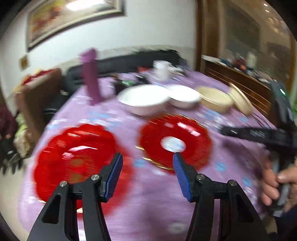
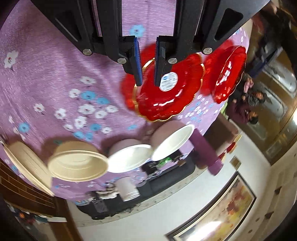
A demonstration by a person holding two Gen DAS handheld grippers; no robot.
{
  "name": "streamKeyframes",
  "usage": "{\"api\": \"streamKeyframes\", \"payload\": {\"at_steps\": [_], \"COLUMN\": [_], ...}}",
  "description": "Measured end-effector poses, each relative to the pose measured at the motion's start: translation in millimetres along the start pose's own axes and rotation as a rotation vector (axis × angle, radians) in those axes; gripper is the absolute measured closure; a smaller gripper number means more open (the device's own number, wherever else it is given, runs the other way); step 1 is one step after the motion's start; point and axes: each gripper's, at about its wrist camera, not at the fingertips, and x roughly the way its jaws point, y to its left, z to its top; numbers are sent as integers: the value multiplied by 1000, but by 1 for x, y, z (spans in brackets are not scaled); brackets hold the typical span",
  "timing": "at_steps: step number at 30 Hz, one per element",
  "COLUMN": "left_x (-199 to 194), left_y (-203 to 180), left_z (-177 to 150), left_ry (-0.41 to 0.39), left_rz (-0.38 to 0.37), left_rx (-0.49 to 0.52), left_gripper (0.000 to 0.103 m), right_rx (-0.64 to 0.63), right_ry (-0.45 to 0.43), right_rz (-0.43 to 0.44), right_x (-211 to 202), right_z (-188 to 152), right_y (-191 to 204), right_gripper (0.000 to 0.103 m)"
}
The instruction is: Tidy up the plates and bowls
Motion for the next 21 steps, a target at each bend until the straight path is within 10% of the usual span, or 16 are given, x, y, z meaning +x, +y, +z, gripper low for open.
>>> {"api": "streamKeyframes", "payload": {"at_steps": [13, 21], "left_x": [31, 53], "left_y": [2, 5], "left_z": [-1, 32], "left_ry": [93, 68], "left_rz": [-79, 5], "left_rx": [-89, -98], "left_gripper": [45, 35], "right_rx": [6, 21], "right_ry": [-5, -7], "right_rz": [39, 49], "right_x": [15, 15], "right_z": [-15, -16], "right_y": [-19, -20], "right_gripper": [89, 75]}}
